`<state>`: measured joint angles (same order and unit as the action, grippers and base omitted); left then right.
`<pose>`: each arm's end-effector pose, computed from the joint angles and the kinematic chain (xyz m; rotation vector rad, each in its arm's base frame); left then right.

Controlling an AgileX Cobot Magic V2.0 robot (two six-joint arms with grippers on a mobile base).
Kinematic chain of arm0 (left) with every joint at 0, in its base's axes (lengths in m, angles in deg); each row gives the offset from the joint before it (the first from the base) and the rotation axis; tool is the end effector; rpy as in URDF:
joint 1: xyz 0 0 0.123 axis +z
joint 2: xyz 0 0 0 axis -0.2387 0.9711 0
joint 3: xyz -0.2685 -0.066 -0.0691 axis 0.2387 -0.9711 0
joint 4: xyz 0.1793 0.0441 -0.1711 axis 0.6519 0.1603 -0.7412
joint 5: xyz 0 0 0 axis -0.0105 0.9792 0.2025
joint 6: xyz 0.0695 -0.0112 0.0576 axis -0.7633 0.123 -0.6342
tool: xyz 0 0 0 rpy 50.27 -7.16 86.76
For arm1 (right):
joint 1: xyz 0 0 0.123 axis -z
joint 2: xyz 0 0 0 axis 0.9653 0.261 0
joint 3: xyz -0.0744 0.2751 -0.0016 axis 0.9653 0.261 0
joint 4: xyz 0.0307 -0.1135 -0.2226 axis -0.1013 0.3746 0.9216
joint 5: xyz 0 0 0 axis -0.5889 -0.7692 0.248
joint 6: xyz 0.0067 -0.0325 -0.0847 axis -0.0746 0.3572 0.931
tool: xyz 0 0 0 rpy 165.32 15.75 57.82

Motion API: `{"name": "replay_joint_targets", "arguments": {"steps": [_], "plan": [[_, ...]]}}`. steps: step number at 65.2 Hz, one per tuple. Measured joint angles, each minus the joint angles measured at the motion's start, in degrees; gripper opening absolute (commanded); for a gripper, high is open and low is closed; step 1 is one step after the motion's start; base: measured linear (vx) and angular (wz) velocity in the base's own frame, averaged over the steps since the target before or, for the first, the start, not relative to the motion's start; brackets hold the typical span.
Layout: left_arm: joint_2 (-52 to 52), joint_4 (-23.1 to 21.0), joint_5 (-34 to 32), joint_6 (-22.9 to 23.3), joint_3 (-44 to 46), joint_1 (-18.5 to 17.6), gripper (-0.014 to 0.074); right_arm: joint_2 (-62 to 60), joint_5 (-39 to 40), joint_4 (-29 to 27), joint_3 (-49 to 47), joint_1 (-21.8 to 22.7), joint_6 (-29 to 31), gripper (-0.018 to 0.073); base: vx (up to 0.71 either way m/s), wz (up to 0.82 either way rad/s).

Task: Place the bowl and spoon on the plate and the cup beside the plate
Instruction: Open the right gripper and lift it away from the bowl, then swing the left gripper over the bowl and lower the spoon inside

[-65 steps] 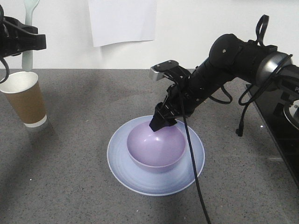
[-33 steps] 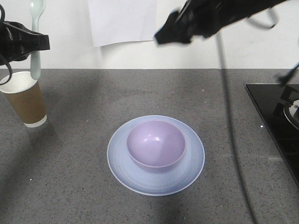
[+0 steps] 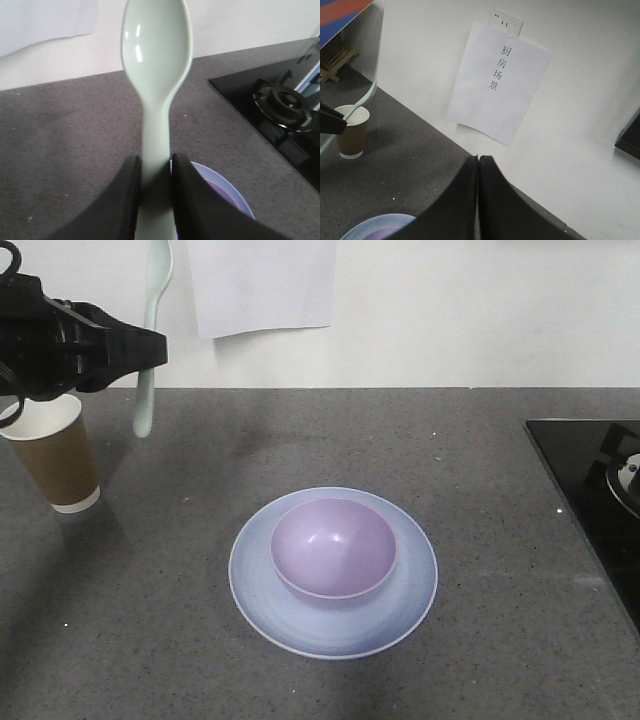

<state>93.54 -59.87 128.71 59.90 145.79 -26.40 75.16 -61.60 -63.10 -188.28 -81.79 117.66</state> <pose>0.2550 -0.0966 0.4075 0.3088 2.0369 -0.7036 0.1608 0.0520 0.5708 -0.6961 1.6886 0.1490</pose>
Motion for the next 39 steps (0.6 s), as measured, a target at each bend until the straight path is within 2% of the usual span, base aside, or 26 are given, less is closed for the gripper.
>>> {"name": "replay_joint_targets", "arguments": {"steps": [4,9,26,33,39], "plan": [[0.8,-2.5,1.7,-0.7,0.0,-0.6,-0.0007,-2.6,0.0,1.1,2.6,0.0,-0.3,-0.0005,0.0,0.0],[2.4,-3.3,3.0,-1.0,0.0,-2.7,-0.0007,-5.1,0.1,3.1,6.4,0.0,-0.7,-0.0005,0.0,0.0],[9.3,-3.8,3.0,-0.1,0.0,-13.2,-0.0007,-10.9,3.8,8.1,21.5,0.0,-1.2,-0.0005,0.0,0.0],[11.9,-1.7,2.2,2.3,0.0,-14.5,-0.0007,-12.3,5.2,8.8,26.3,0.1,-1.2,-0.0005,0.0,0.0],[13.8,2.8,2.7,6.6,0.0,-14.6,-0.0007,-13.1,6.2,9.3,29.8,0.1,-1.3,-0.0005,0.0,0.0]]}}
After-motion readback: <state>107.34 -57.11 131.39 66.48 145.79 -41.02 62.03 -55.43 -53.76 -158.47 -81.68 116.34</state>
